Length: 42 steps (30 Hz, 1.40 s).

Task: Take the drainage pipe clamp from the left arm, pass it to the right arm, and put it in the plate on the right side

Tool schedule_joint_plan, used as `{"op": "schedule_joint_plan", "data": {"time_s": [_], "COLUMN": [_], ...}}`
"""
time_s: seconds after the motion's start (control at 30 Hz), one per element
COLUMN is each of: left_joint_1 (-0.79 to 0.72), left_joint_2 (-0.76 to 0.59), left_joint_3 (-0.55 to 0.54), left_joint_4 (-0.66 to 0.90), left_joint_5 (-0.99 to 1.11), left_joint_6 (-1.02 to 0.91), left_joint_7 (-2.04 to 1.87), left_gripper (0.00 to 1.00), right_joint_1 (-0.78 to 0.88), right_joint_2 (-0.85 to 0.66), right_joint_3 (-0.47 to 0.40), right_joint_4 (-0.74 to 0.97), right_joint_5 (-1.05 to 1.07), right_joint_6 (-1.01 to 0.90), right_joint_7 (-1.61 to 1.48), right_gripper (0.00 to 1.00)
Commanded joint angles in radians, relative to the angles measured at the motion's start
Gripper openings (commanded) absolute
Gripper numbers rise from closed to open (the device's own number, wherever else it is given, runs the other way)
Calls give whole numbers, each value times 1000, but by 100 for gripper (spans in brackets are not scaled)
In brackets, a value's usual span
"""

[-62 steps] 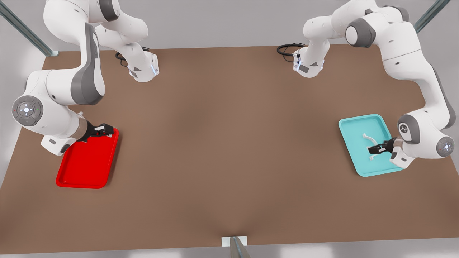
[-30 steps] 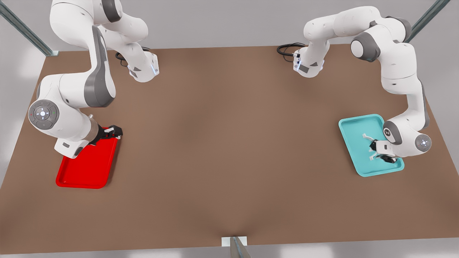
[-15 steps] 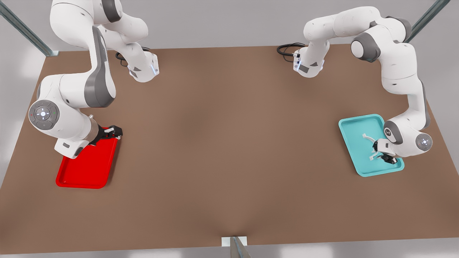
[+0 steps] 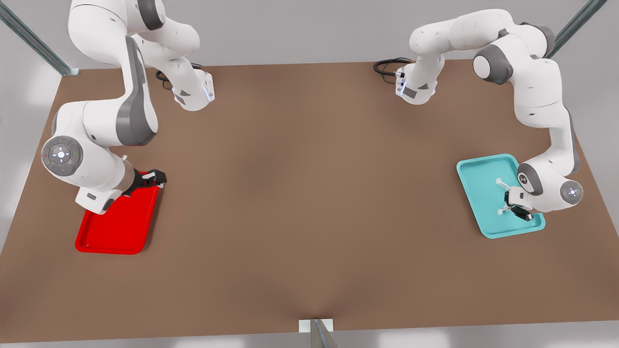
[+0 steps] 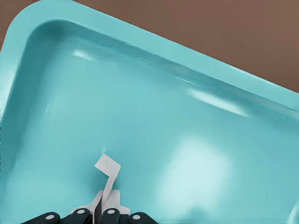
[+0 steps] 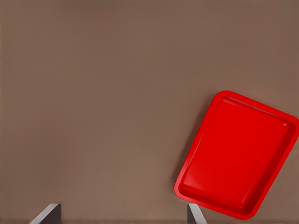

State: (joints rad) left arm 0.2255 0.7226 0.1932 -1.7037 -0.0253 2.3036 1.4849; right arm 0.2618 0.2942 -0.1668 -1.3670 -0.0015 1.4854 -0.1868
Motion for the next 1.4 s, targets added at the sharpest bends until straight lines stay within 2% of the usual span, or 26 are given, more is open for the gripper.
{"op": "schedule_joint_plan", "data": {"time_s": [0.0, 0.07, 0.27, 0.37, 0.5, 0.67, 0.73, 0.8, 0.83, 0.9, 1.0, 1.1, 1.2, 1.37], "left_joint_1": [0, 0, -87, -219, -399, -423, -460, -465, -495, -563, -638, -678, -683, -690], "left_joint_2": [-2, -12, -215, -293, -325, -304, -170, -101, -87, -84, -72, -3, 8, 17], "left_joint_3": [0, 0, 0, 0, -11, -213, -276, -376, -390, -390, -393, -393, -393, -403], "left_joint_4": [1, -1, -31, -24, -17, 30, 232, 312, 340, 348, 392, 501, 512, 515], "left_joint_5": [-1, 1, 2, 5, -4, -8, -25, -36, -33, -31, -4, -4, -4, -7], "left_joint_6": [-7, -9, -386, -385, -352, -354, -464, -464, -464, -463, -452, -446, -448, -443], "left_joint_7": [21, -6, -656, -1077, -1568, -2167, -2391, -2589, -2658, -2691, -2680, -2691, -2688, -2680], "left_gripper": [21, 21, 21, 21, 21, 21, 21, 21, 21, 21, 21, 21, 21, 21], "right_joint_1": [1, 1, 1, 1, 27, 194, 229, 252, 258, 306, 379, 429, 415, 465], "right_joint_2": [-1, -3, -3, -1, 26, 157, 195, 223, 230, 243, 181, 135, 42, 19], "right_joint_3": [0, 0, 0, 0, 1, 9, 13, 72, 99, 113, 118, 116, 110, 116], "right_joint_4": [0, -4, -4, -4, 2, 14, 16, 26, 25, 9, -63, -133, -248, -402], "right_joint_5": [0, 0, 0, -2, 9, 119, 251, 354, 376, 379, 379, 364, 327, 290], "right_joint_6": [-1, -1, -1, 1, 35, 136, 180, 191, 237, 369, 601, 677, 707, 949], "right_joint_7": [0, 0, 0, 0, 0, -28, -132, -149, -151, -168, -171, -186, -313, -485], "right_gripper": [100, 100, 100, 100, 100, 100, 100, 100, 100, 100, 100, 100, 100, 100]}}
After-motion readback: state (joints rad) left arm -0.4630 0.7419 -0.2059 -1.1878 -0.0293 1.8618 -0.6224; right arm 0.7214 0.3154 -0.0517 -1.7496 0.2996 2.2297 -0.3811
